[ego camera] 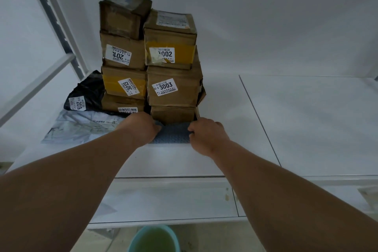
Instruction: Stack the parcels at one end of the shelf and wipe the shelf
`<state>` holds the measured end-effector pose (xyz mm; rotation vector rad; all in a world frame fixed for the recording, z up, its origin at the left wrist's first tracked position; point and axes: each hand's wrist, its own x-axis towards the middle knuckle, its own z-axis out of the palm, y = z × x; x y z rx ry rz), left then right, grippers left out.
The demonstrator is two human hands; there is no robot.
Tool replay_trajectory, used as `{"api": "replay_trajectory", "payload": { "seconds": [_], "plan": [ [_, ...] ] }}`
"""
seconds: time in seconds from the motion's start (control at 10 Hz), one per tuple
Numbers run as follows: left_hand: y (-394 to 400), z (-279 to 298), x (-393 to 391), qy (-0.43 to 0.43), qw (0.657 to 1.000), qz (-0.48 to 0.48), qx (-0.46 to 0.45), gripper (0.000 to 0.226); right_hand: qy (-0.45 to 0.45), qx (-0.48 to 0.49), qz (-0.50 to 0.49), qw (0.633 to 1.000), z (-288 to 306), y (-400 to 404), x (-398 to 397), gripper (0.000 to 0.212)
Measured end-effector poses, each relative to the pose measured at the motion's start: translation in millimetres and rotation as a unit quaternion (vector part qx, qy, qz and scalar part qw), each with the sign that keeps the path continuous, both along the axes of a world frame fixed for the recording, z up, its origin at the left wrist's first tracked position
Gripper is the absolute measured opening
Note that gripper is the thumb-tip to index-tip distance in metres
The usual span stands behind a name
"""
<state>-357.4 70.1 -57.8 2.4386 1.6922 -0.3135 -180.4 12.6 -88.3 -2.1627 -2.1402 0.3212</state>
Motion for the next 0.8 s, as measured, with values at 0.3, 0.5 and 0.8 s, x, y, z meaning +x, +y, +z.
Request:
{"api": "replay_trajectory", "payload": {
  "seconds": [0.3, 0.5, 0.8],
  "plan": [
    [-8, 11, 10, -0.034, 0.999, -0.027, 0.029, 0.019, 0.082, -0.013, 0.036, 0.996, 25, -17, -5, 0.054],
    [-34, 30, 23, -0.048, 0.998, -0.027, 0.039, 0.036, 0.046, -0.004, 0.023, 0.999, 44, -39, 3, 0.027],
    [-65, 58, 54, -0.095, 0.994, -0.026, 0.039, 0.048, 0.092, -0.050, 0.056, 0.993, 82, -82, 43, 0.072]
  ]
}}
